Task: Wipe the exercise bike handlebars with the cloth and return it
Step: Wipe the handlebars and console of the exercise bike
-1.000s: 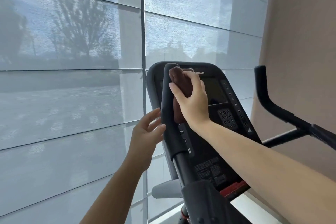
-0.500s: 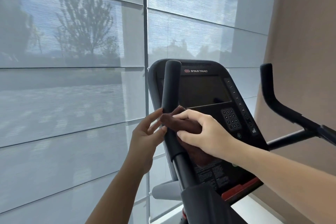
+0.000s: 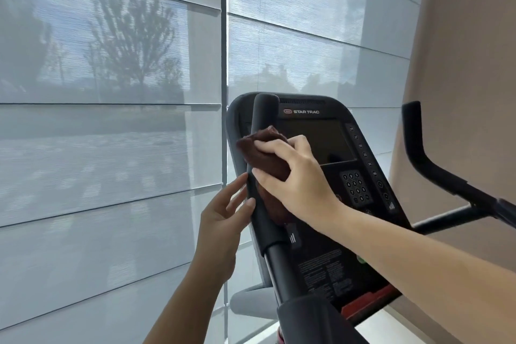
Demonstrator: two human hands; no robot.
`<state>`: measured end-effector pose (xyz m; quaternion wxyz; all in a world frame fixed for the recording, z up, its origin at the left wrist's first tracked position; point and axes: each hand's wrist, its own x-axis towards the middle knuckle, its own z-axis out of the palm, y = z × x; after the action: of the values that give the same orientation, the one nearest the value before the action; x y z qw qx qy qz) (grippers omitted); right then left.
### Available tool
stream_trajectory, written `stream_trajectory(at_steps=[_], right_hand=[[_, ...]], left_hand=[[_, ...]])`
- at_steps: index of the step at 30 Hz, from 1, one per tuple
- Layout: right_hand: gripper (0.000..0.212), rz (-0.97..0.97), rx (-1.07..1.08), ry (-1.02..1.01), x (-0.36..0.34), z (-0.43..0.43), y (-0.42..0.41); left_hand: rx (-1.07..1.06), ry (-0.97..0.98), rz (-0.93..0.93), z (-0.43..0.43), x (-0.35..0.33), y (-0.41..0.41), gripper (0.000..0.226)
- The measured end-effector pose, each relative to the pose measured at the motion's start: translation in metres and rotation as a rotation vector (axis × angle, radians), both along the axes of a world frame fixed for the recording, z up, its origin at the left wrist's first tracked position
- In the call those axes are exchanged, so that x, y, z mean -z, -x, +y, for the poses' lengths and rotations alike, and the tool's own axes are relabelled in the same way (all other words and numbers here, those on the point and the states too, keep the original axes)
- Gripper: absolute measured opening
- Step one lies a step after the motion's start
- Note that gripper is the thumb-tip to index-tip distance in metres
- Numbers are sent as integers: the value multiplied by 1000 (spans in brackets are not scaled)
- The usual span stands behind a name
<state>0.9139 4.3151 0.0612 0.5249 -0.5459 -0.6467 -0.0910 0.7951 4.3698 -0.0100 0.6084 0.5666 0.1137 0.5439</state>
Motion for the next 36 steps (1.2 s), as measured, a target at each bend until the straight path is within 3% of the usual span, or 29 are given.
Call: stream_trajectory(at_steps=[7, 10, 12, 15, 18, 21, 24, 32, 34, 36], right_hand=[[21, 58, -220, 455, 2, -51, -2], [29, -36, -79, 405, 8, -60, 4], [37, -86, 73, 204, 0, -51, 10], [39, -9, 228, -130, -24, -20, 22], [42, 37, 345, -219, -38, 9, 30], [42, 7, 425, -178, -34, 12, 36], [41, -71, 447, 30, -22, -2, 42], [37, -44, 590, 438, -13, -38, 70], [34, 6, 613, 423, -8, -46, 75], [36, 34, 702, 278, -3, -45, 80]], left_hand=[[52, 43, -62, -3, 2, -2, 37], [86, 70, -95, 1, 3, -2, 39], [123, 72, -111, 3, 5, -2, 40], [124, 51, -84, 8, 5, -2, 41], [151, 16, -70, 16, 2, 0, 45], [248, -44, -55, 28, -4, 3, 48], [358, -57, -79, 36, -3, 3, 47], [499, -23, -121, 44, 1, 4, 48], [496, -24, -117, 46, 2, 4, 48], [498, -37, -122, 51, 3, 4, 48]])
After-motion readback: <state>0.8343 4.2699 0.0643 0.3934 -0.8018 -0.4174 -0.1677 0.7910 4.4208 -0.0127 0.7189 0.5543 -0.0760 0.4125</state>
